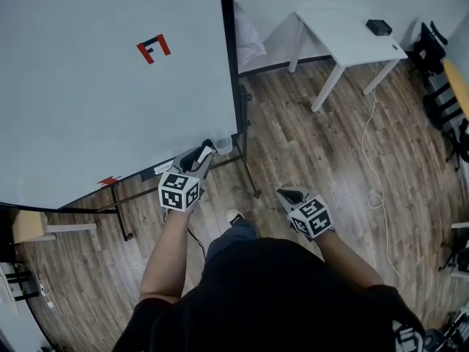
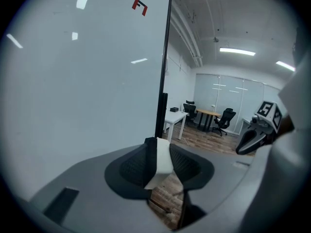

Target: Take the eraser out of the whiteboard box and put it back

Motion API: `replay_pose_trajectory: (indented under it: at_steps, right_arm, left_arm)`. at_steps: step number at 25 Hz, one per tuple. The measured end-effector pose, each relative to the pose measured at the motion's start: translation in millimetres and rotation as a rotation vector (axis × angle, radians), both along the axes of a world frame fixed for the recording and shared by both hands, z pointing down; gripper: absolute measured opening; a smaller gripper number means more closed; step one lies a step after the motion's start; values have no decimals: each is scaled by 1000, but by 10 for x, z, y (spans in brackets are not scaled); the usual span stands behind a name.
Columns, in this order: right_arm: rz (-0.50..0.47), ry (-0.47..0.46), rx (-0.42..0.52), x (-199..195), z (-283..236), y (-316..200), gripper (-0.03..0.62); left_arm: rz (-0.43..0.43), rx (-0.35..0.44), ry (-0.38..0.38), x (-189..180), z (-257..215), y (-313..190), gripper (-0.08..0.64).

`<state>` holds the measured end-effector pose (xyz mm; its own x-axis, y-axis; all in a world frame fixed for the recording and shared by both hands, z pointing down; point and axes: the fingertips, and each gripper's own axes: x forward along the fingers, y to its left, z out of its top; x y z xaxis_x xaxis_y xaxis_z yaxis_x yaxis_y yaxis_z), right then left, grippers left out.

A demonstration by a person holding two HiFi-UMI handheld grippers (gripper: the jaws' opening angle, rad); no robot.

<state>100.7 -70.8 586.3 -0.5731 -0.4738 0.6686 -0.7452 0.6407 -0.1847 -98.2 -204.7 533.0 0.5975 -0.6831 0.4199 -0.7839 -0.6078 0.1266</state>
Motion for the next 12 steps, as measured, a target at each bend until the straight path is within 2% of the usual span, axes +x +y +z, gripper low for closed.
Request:
replay_pose_trajectory:
  at_steps: [12]
  right_arm:
    - [33, -8, -16, -35, 95, -180, -5]
  left_arm:
    - [32, -3, 19, 147, 26, -319, 152]
